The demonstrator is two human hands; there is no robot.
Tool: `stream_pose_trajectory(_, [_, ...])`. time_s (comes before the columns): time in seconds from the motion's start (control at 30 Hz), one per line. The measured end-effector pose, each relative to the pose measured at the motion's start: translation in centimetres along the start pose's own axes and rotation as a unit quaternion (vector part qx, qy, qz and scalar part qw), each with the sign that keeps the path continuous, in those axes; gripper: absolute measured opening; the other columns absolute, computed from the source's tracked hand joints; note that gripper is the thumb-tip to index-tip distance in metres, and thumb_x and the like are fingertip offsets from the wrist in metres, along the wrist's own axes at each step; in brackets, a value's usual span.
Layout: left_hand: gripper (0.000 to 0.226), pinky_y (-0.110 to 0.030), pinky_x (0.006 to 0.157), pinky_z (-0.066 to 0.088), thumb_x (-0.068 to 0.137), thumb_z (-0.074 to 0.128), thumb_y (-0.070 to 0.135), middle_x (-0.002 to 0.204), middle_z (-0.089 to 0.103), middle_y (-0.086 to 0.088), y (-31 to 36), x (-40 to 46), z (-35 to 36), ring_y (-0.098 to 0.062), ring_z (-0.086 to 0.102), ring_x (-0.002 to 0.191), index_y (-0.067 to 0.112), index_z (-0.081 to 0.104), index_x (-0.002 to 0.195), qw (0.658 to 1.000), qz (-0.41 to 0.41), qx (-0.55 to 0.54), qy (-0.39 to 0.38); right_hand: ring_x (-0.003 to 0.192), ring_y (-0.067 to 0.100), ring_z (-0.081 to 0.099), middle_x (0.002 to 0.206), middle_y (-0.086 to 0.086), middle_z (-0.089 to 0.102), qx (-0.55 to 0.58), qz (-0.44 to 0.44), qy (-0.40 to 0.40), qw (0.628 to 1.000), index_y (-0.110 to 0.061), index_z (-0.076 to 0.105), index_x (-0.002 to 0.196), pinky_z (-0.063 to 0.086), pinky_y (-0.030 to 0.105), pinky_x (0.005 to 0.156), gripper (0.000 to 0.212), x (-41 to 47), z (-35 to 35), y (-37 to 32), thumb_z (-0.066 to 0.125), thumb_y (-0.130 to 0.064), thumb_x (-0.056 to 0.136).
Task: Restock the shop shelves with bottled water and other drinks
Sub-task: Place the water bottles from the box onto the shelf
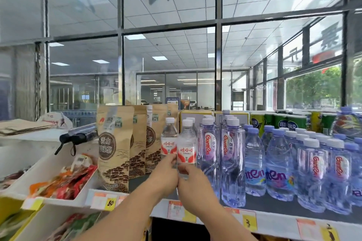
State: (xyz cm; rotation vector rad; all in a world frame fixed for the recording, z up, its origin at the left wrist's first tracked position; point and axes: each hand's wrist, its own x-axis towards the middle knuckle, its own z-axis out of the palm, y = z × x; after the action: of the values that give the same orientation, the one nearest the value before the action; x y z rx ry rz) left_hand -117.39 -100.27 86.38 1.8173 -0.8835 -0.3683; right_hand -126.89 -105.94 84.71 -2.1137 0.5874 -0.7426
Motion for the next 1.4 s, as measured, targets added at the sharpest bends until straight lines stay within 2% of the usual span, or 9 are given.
stream_pose_trajectory(0.2, [0.068, -0.04, 0.117, 0.031, 0.089, 0.041, -0.014, 0.15, 0.043, 0.001, -0.4, -1.0, -0.1, -0.017, 0.039, 0.139, 0.02, 0.038, 0.147, 1.0, 0.023, -0.01, 0.007, 0.106, 0.009, 0.056, 0.128, -0.006, 0.062, 0.002, 0.006, 0.029, 1.0, -0.021, 0.059, 0.131, 0.043, 0.017, 0.076, 0.032, -0.6, 0.0, 1.4, 0.052, -0.024, 0.101])
stream_pose_trajectory(0.4, [0.031, -0.046, 0.091, 0.055, 0.095, 0.044, -0.001, 0.105, 0.065, 0.004, -0.1, -4.8, -3.4, -0.018, 0.07, 0.09, 0.021, 0.06, 0.109, 0.993, 0.063, -0.004, 0.099, 0.091, 0.024, 0.07, 0.091, -0.002, 0.072, 0.006, -0.01, 0.028, 1.0, -0.031, 0.065, 0.085, 0.056, 0.044, 0.085, 0.014, -1.0, 1.6, -0.7, 0.057, -0.019, 0.09])
stream_pose_trajectory(0.5, [0.025, -0.049, 0.08, 0.058, 0.093, 0.051, 0.008, 0.095, 0.068, -0.001, -1.9, -7.9, -6.4, -0.025, 0.069, 0.087, 0.03, 0.061, 0.089, 0.993, 0.057, 0.034, 0.101, 0.081, 0.025, 0.072, 0.079, -0.002, 0.073, -0.003, -0.032, -0.012, 0.999, -0.027, 0.067, 0.074, 0.059, 0.047, 0.077, 0.018, -1.7, 4.6, -2.5, 0.058, -0.019, 0.087])
stream_pose_trajectory(0.67, [0.019, -0.042, 0.083, 0.056, 0.093, 0.054, 0.02, 0.097, 0.072, -0.001, -8.9, -14.1, -12.3, -0.019, 0.067, 0.089, 0.024, 0.07, 0.102, 0.983, -0.021, 0.174, 0.056, 0.08, 0.028, 0.069, 0.081, 0.009, 0.071, -0.112, -0.036, -0.201, 0.972, -0.016, 0.069, 0.082, 0.049, 0.035, 0.062, 0.018, -4.6, 13.1, -4.2, 0.056, -0.022, 0.094])
stream_pose_trajectory(0.8, [0.027, -0.04, 0.058, 0.042, 0.097, 0.051, 0.034, 0.077, 0.061, -0.009, -18.0, -18.8, -16.9, -0.029, 0.053, 0.064, 0.013, 0.061, 0.083, 0.961, -0.154, 0.223, -0.062, 0.078, 0.021, 0.055, 0.1, 0.015, 0.07, -0.231, -0.05, -0.366, 0.9, -0.008, 0.067, 0.093, 0.043, 0.033, 0.066, 0.024, -8.4, 23.0, -3.5, 0.052, -0.025, 0.1])
stream_pose_trajectory(0.93, [0.016, -0.025, 0.068, 0.044, 0.097, 0.051, 0.032, 0.084, 0.057, 0.001, -29.4, -23.5, -19.5, -0.015, 0.052, 0.071, 0.018, 0.06, 0.094, 0.928, -0.25, 0.248, -0.12, 0.103, 0.03, 0.06, 0.119, 0.012, 0.065, -0.308, -0.052, -0.49, 0.814, -0.008, 0.067, 0.115, 0.052, 0.042, 0.085, 0.03, -13.5, 33.4, 0.2, 0.047, -0.028, 0.104])
stream_pose_trajectory(1.07, [0.039, -0.032, 0.072, 0.046, 0.093, 0.045, 0.034, 0.108, 0.063, -0.023, -42.3, -28.6, -20.2, -0.033, 0.062, 0.099, 0.0, 0.059, 0.106, 0.902, -0.357, 0.214, -0.114, 0.108, 0.031, 0.059, 0.122, 0.011, 0.062, -0.335, -0.023, -0.566, 0.753, -0.013, 0.06, 0.124, 0.048, 0.036, 0.084, 0.032, -19.3, 42.8, 6.5, 0.051, -0.034, 0.101])
stream_pose_trajectory(1.23, [0.036, -0.032, 0.095, 0.046, 0.097, 0.05, 0.038, 0.126, 0.06, -0.006, -58.4, -36.0, -15.9, -0.027, 0.057, 0.115, 0.015, 0.056, 0.123, 0.855, -0.484, 0.142, -0.119, 0.102, 0.031, 0.06, 0.106, 0.008, 0.063, -0.343, 0.021, -0.629, 0.698, -0.024, 0.054, 0.089, 0.048, 0.034, 0.08, 0.018, -27.9, 54.7, 19.8, 0.044, -0.039, 0.092])
stream_pose_trajectory(1.4, [0.027, -0.036, 0.082, 0.053, 0.095, 0.046, 0.032, 0.104, 0.066, -0.009, -73.6, -41.7, -8.6, -0.03, 0.065, 0.095, 0.015, 0.058, 0.112, 0.817, -0.552, 0.108, -0.127, 0.124, 0.031, 0.056, 0.131, 0.009, 0.062, -0.357, 0.045, -0.667, 0.652, -0.019, 0.057, 0.129, 0.046, 0.036, 0.1, 0.037, -35.4, 64.4, 33.5, 0.048, -0.039, 0.1])
